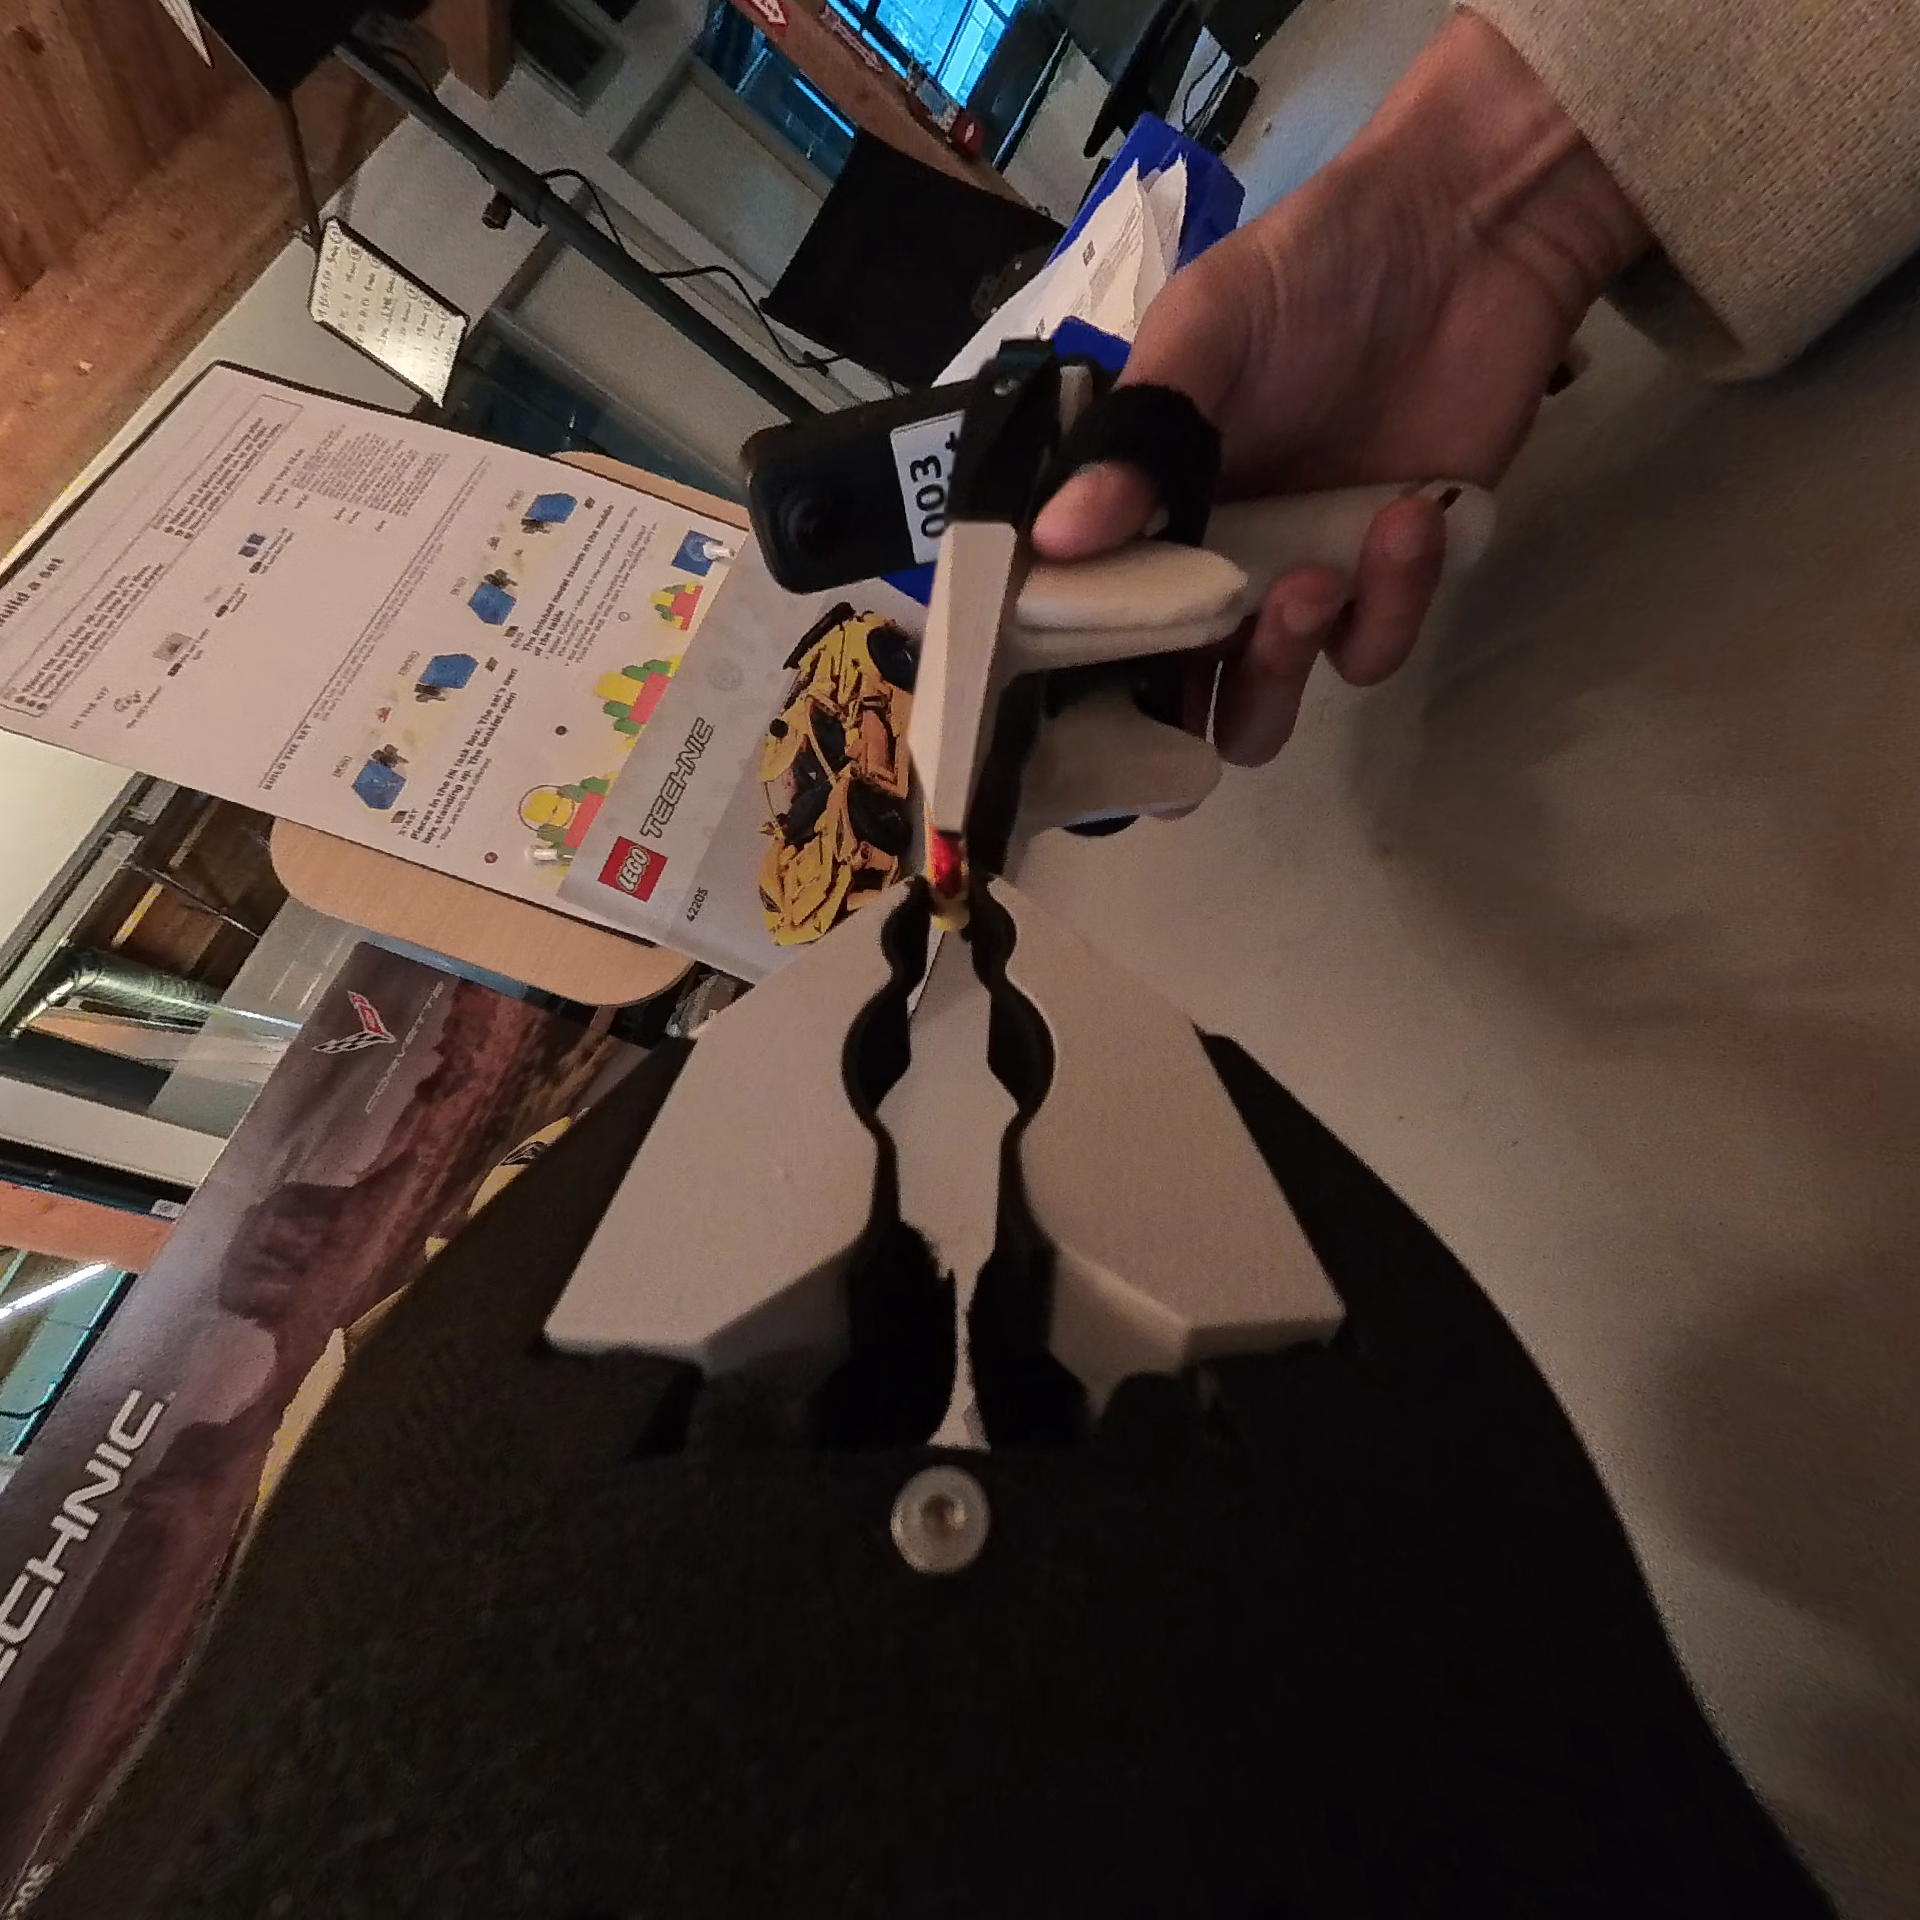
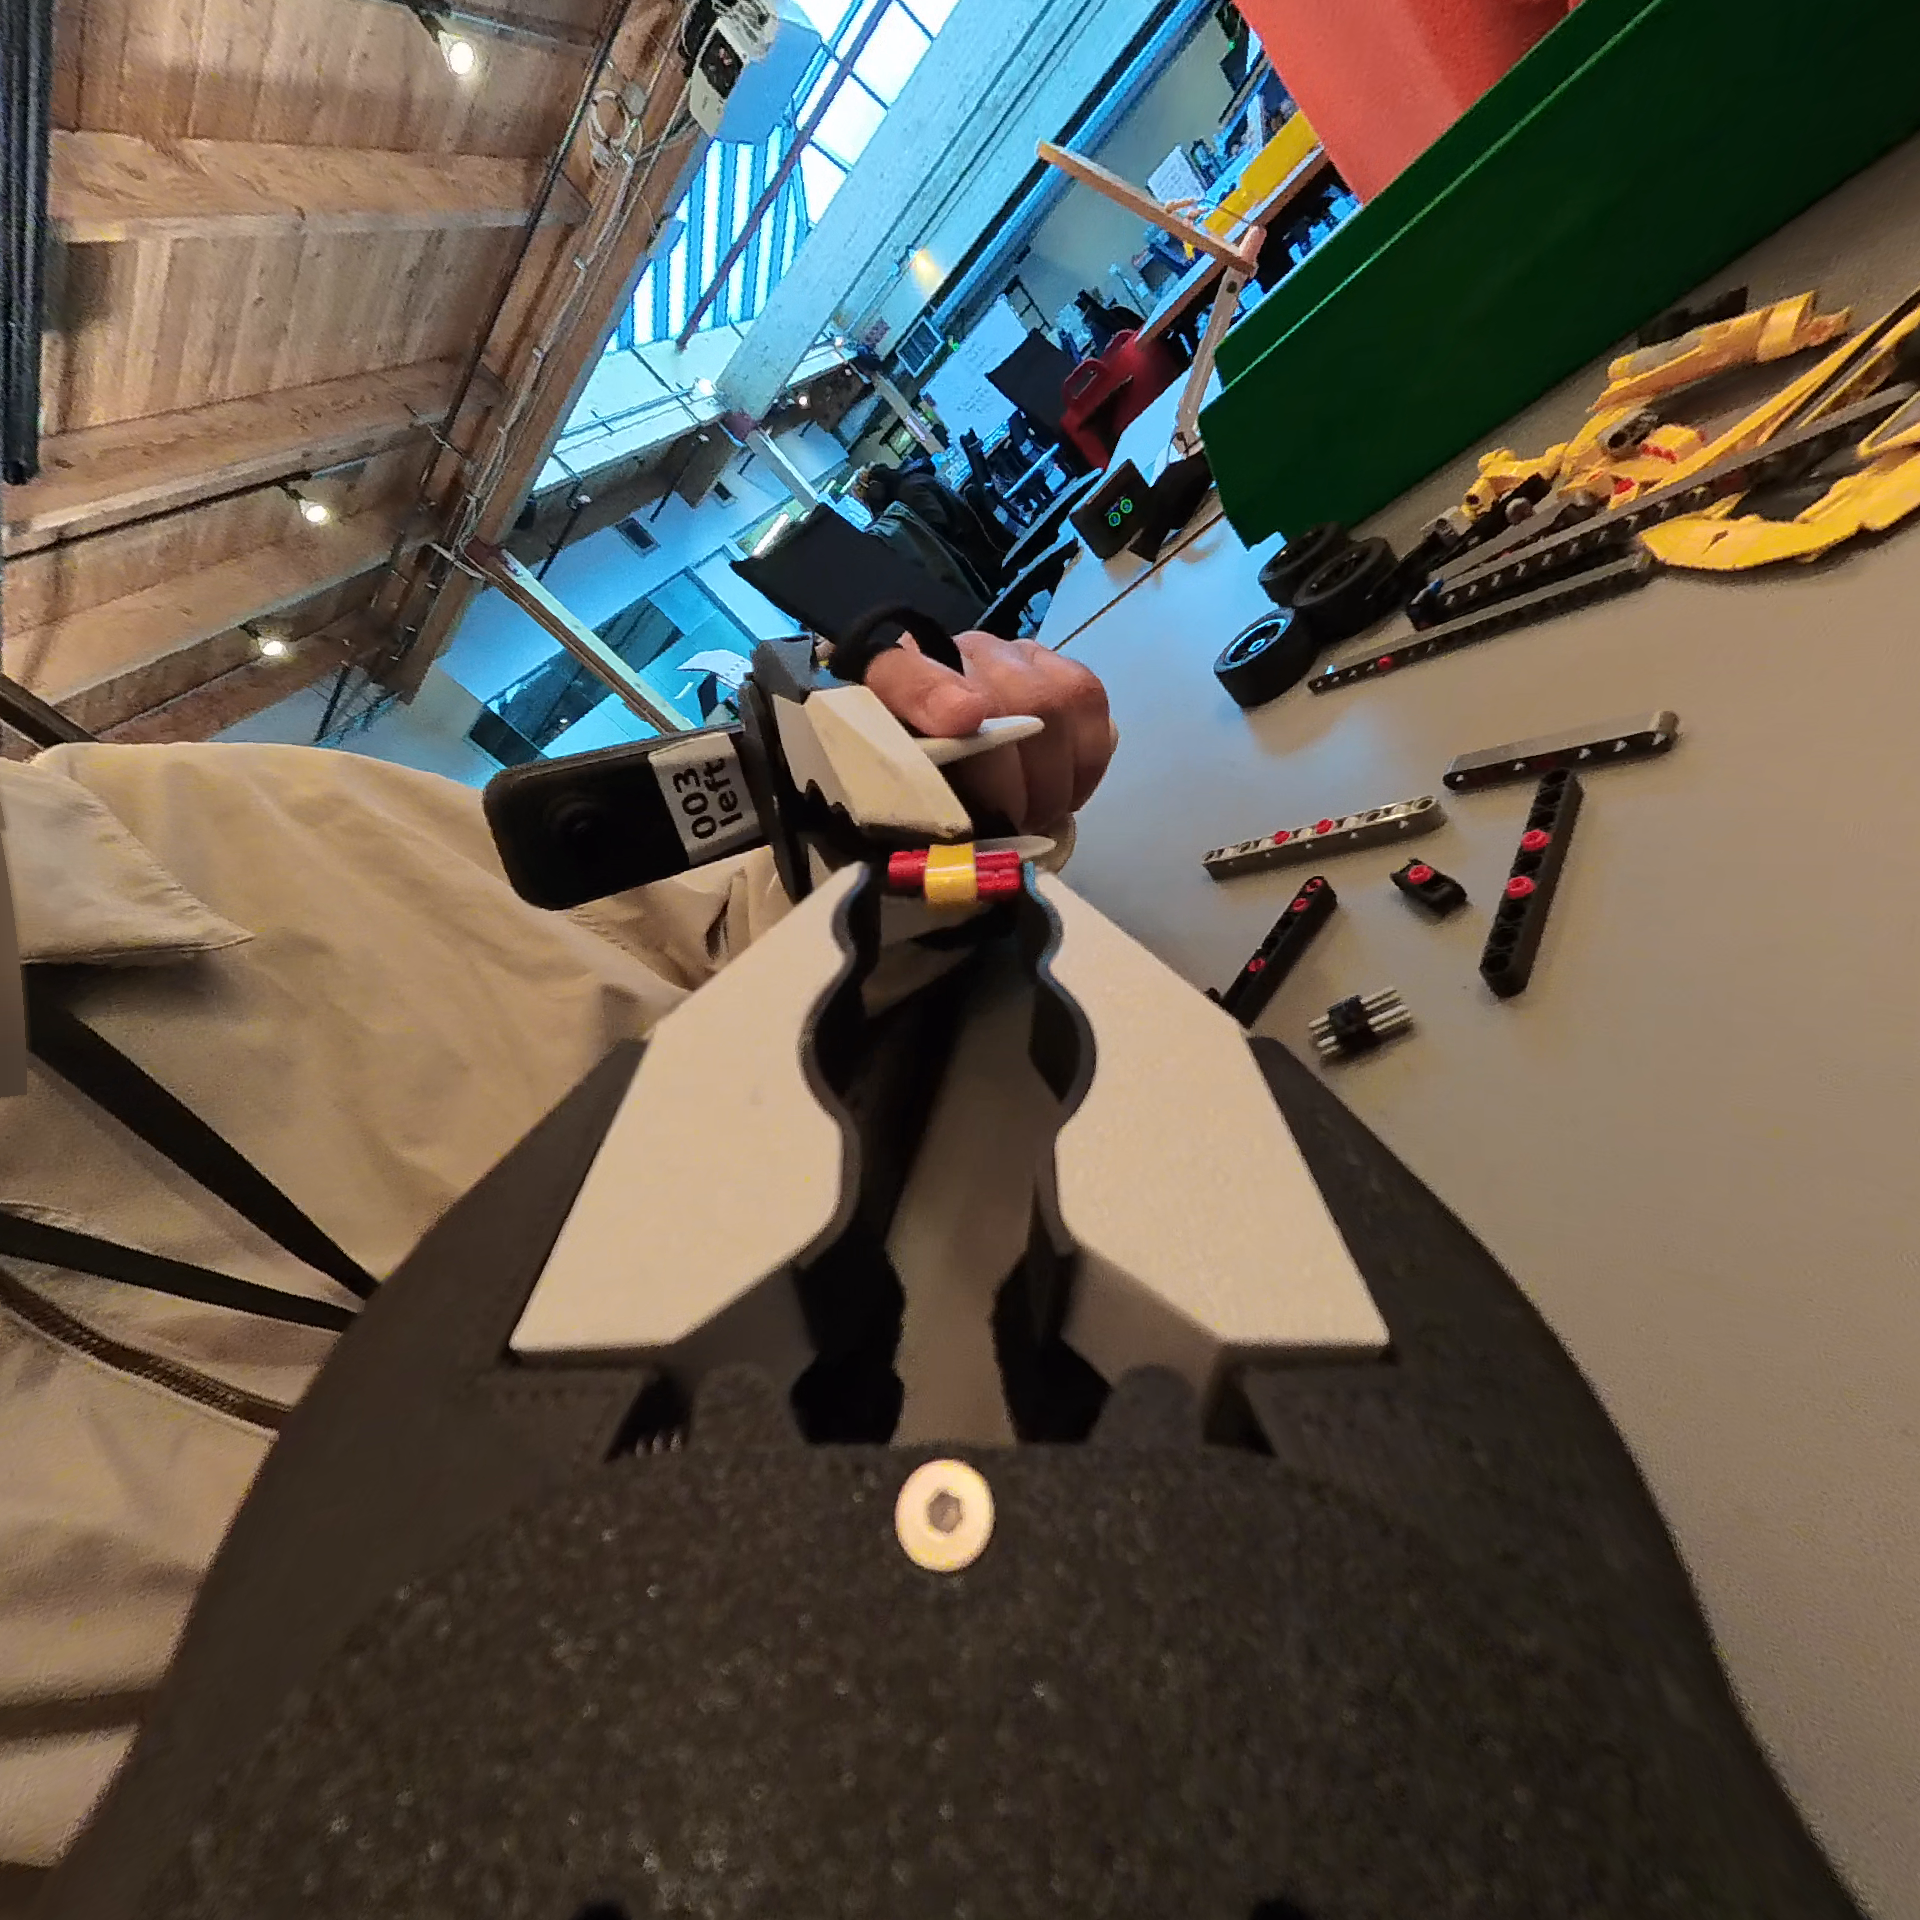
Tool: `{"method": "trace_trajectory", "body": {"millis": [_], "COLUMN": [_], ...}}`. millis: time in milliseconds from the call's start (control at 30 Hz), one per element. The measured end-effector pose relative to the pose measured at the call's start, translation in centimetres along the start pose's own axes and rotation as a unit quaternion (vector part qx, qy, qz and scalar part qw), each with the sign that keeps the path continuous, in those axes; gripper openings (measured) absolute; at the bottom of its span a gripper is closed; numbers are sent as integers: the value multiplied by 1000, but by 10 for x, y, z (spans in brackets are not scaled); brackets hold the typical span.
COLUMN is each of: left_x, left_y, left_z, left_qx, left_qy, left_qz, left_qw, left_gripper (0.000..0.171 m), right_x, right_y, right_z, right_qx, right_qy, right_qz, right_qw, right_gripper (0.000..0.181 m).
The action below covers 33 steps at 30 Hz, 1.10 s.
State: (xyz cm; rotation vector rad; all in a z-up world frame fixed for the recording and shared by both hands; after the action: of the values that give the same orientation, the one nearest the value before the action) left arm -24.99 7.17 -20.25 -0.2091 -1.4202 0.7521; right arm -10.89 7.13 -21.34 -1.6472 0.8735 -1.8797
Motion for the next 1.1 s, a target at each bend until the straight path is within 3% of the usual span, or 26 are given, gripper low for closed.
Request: {"method": "trace_trajectory", "body": {"millis": [900, 1033, 1100], "left_x": [-2, 1, 7], "left_y": [-7, -9, -7], "left_z": [2, 2, -1], "left_qx": [61, 48, 34], "left_qy": [-49, -49, -14], "left_qz": [-47, -8, 105], "left_qw": [996, 998, 994], "left_gripper": [6, 7, 10], "right_x": [5, 7, 9], "right_y": [-2, -4, -8], "right_z": [3, 4, 7], "right_qx": [-8, -9, -5], "right_qy": [69, 66, 93], "right_qz": [94, 110, 149], "right_qw": [993, 992, 984], "right_gripper": [13, 13, 14]}}
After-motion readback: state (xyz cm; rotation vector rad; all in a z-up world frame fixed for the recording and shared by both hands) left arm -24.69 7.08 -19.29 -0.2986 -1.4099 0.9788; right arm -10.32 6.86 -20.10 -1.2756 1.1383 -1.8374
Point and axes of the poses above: each gripper's, where its closed fingertips meet, z back along the fingers, y out of its underside, x = y × z across the jaws, the point moved 8 cm from there along z, back along the fingers, and after that the axes turned 8 degrees about x, right-handed, at the moved point
